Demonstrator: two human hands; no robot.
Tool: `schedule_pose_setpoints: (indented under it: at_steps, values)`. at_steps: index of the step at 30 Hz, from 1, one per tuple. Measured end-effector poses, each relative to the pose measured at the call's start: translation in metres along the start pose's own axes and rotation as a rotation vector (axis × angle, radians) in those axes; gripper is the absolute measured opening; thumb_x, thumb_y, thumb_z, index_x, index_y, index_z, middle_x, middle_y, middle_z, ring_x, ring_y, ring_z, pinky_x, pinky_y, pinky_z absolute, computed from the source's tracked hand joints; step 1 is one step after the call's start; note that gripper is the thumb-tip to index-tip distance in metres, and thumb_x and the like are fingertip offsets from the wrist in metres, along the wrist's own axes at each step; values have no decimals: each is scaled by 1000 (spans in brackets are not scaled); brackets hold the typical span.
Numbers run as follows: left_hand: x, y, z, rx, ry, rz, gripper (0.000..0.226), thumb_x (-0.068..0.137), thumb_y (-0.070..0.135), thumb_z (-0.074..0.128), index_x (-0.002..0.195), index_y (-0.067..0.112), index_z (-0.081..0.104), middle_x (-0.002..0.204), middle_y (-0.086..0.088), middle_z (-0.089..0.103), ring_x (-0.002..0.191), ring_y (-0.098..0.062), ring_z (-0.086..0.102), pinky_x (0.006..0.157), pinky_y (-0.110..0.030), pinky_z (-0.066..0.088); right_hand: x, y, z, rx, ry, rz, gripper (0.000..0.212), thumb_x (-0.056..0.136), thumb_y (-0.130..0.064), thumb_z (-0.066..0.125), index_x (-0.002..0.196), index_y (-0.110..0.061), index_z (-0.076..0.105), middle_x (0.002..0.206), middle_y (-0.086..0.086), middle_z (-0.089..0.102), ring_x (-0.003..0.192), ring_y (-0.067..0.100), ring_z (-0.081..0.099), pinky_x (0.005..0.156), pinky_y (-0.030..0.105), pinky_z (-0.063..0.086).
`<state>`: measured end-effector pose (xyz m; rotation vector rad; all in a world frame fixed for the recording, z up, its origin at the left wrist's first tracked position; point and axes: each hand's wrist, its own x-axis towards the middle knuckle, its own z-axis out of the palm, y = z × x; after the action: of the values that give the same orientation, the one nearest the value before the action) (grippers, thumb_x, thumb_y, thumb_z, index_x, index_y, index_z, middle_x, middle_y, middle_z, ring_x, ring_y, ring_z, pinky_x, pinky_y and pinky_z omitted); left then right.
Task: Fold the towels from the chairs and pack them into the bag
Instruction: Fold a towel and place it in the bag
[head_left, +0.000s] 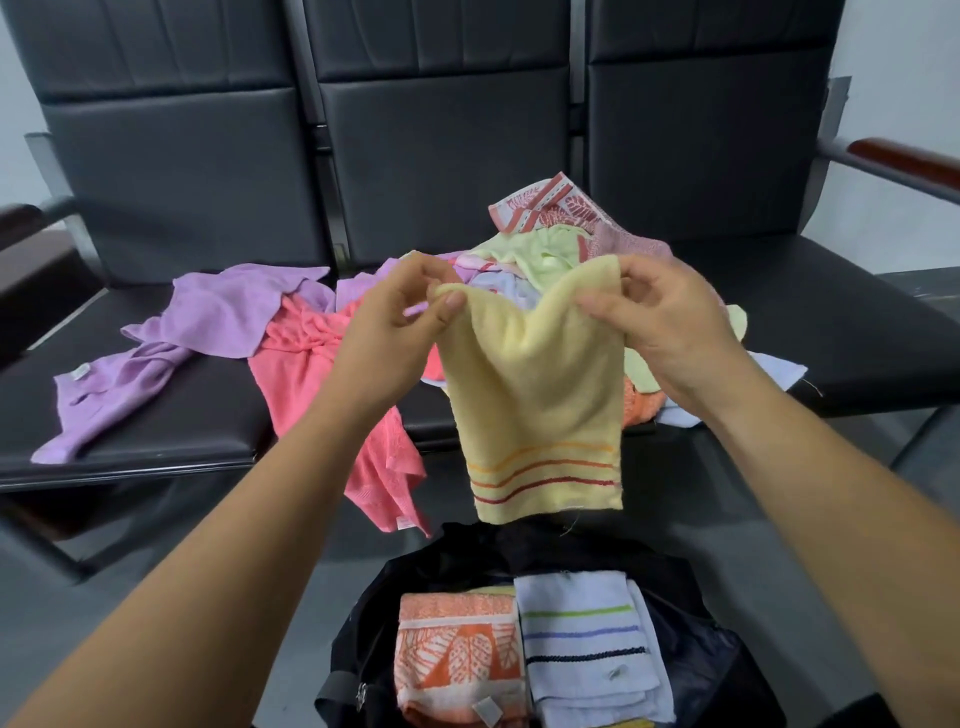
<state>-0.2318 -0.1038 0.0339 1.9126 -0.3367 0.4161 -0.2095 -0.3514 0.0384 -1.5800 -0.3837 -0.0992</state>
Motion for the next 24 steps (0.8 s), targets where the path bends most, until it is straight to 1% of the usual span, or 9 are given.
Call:
schedule_pose_setpoints:
  at_steps: [3, 5, 8, 10, 13, 16, 18, 20, 24]
  values:
    - [-5, 7, 6, 4, -158, 2, 8, 102, 23, 51, 105, 16, 51, 77, -20, 54, 70, -21, 44, 67, -33, 40, -6, -1, 12, -66, -261, 68, 57, 77, -19, 85, 128, -20, 58, 113, 9, 75, 108, 24, 71, 97, 40, 57]
    - [-8, 9, 10, 69, -170, 19, 8, 102, 23, 51, 104, 16, 51, 82, -28, 58, 67, -20, 43, 62, -31, 36, -8, 7, 23, -108, -333, 112, 69, 76, -14, 89, 133, -25, 51, 117, 10, 74, 112, 26, 70, 102, 46, 54]
    - [-9, 13, 14, 46, -104, -2, 9, 101, 28, 56, 103, 19, 55, 78, -18, 63, 62, -12, 44, 56, -27, 36, -9, 18, 38, -114, -223, 54, 63, 72, -17, 87, 126, -27, 56, 117, 8, 73, 114, 27, 69, 104, 54, 51]
    - [-8, 15, 12, -182, -74, -121, 18, 97, 25, 66, 110, 14, 59, 81, -5, 67, 64, -8, 55, 56, -20, 41, -7, 14, 41, 71, -124, 58, 54, 75, -4, 81, 121, -21, 59, 120, 15, 71, 113, 29, 69, 102, 51, 53]
    - [-9, 12, 6, -281, -294, -330, 29, 92, 16, 70, 115, -1, 63, 83, 2, 73, 70, -8, 68, 62, -19, 51, -2, 4, 34, 381, -24, 112, 54, 74, 3, 79, 121, -16, 60, 116, 16, 72, 107, 28, 70, 95, 45, 55]
    - [-14, 4, 3, -307, -429, -438, 36, 86, 17, 71, 119, 4, 67, 99, -3, 76, 87, -14, 72, 75, -24, 56, 4, 6, 22, 451, 57, 214, 54, 79, 0, 77, 129, -11, 61, 123, 14, 71, 111, 29, 70, 93, 42, 59]
    - [-14, -1, 1, -443, -400, -481, 44, 85, 18, 75, 128, 13, 65, 117, -9, 74, 103, -22, 71, 83, -33, 59, 4, 12, 17, 433, 83, 309, 54, 81, -1, 76, 133, -3, 59, 124, 19, 70, 109, 30, 71, 86, 41, 61]
    - [-13, 0, 4, -526, -356, -493, 45, 89, 20, 72, 133, 14, 61, 128, -13, 68, 112, -27, 68, 95, -42, 55, 4, 18, 13, 489, 34, 397, 58, 80, -4, 74, 135, 5, 58, 124, 22, 69, 104, 29, 72, 77, 39, 62]
    - [-11, 7, 17, -674, -85, -483, 22, 98, 14, 59, 120, 10, 61, 105, -9, 73, 95, -22, 70, 82, -36, 59, 6, 21, 9, 683, 22, 462, 53, 89, -8, 64, 139, 7, 54, 110, 15, 74, 92, 21, 74, 78, 32, 62]
